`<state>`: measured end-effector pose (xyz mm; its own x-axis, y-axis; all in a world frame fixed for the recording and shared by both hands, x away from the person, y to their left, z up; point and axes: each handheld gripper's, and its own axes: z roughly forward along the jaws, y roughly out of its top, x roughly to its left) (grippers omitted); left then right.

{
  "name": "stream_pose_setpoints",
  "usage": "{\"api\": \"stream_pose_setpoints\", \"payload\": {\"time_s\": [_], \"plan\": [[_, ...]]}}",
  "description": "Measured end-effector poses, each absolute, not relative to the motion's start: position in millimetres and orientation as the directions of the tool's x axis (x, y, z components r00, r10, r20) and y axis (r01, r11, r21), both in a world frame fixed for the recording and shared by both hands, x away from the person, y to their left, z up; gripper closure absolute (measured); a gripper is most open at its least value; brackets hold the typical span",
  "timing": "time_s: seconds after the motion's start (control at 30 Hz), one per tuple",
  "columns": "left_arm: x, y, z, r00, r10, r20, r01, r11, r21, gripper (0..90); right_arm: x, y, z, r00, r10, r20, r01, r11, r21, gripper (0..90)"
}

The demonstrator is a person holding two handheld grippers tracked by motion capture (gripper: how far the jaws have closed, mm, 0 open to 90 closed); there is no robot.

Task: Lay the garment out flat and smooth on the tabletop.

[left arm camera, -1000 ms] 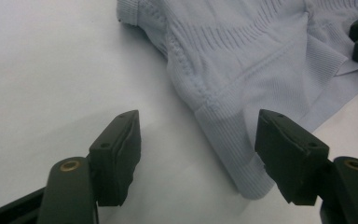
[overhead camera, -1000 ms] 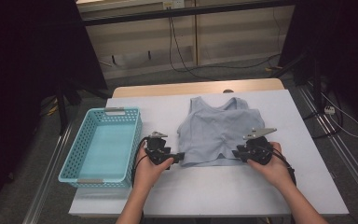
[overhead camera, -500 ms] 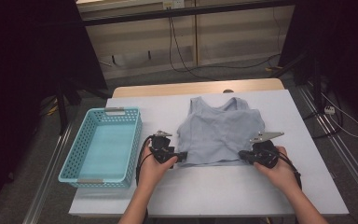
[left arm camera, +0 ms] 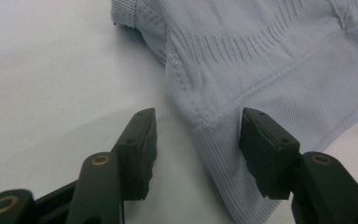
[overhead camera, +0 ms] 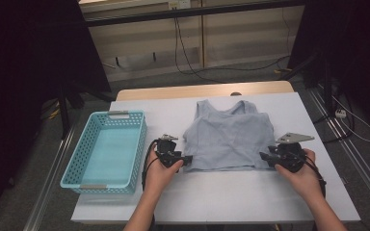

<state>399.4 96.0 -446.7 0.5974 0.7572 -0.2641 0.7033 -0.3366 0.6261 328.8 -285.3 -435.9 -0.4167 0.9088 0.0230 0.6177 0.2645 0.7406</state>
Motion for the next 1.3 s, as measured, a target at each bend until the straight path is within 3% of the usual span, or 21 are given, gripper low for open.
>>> {"api": "stream_pose_setpoints", "payload": {"time_s": [0.17, 0.57, 0.63, 0.67, 0.73, 0.87, 0.97, 1.03, 1.1, 1.3], "plan": [[402, 97, -447, 0.577, 0.781, -0.238, 0.700, -0.324, 0.636, 39.0, 326, -300, -435, -0.377, 0.925, 0.033, 0.639, 0.235, 0.733, 56.2], [400, 92, -447, 0.586, 0.790, -0.181, 0.685, -0.363, 0.631, 42.5, 325, -312, -450, -0.325, 0.941, 0.089, 0.716, 0.184, 0.673, 53.9], [399, 91, -447, 0.588, 0.790, -0.173, 0.682, -0.370, 0.631, 43.5, 324, -313, -451, -0.327, 0.940, 0.102, 0.714, 0.175, 0.678, 58.9], [399, 91, -447, 0.587, 0.789, -0.180, 0.684, -0.365, 0.631, 45.7, 324, -314, -450, -0.335, 0.936, 0.113, 0.716, 0.175, 0.676, 64.7], [398, 90, -447, 0.587, 0.781, -0.215, 0.695, -0.350, 0.628, 54.4, 323, -313, -451, -0.326, 0.937, 0.126, 0.720, 0.160, 0.675, 64.8], [397, 89, -447, 0.591, 0.781, -0.203, 0.692, -0.360, 0.626, 58.4, 324, -311, -450, -0.318, 0.940, 0.124, 0.726, 0.158, 0.669, 69.5], [397, 89, -447, 0.585, 0.781, -0.218, 0.700, -0.351, 0.621, 62.3, 324, -311, -451, -0.339, 0.926, 0.165, 0.729, 0.148, 0.668, 84.3], [397, 88, -446, 0.587, 0.780, -0.217, 0.703, -0.358, 0.615, 66.1, 324, -311, -451, -0.342, 0.923, 0.178, 0.733, 0.143, 0.666, 85.2], [397, 86, -447, 0.584, 0.766, -0.269, 0.726, -0.346, 0.594, 78.1, 324, -311, -451, -0.339, 0.922, 0.186, 0.736, 0.137, 0.663, 85.7], [398, 85, -445, 0.589, 0.760, -0.276, 0.730, -0.353, 0.586, 83.9, 324, -312, -452, -0.341, 0.921, 0.189, 0.730, 0.133, 0.670, 86.0]]}}
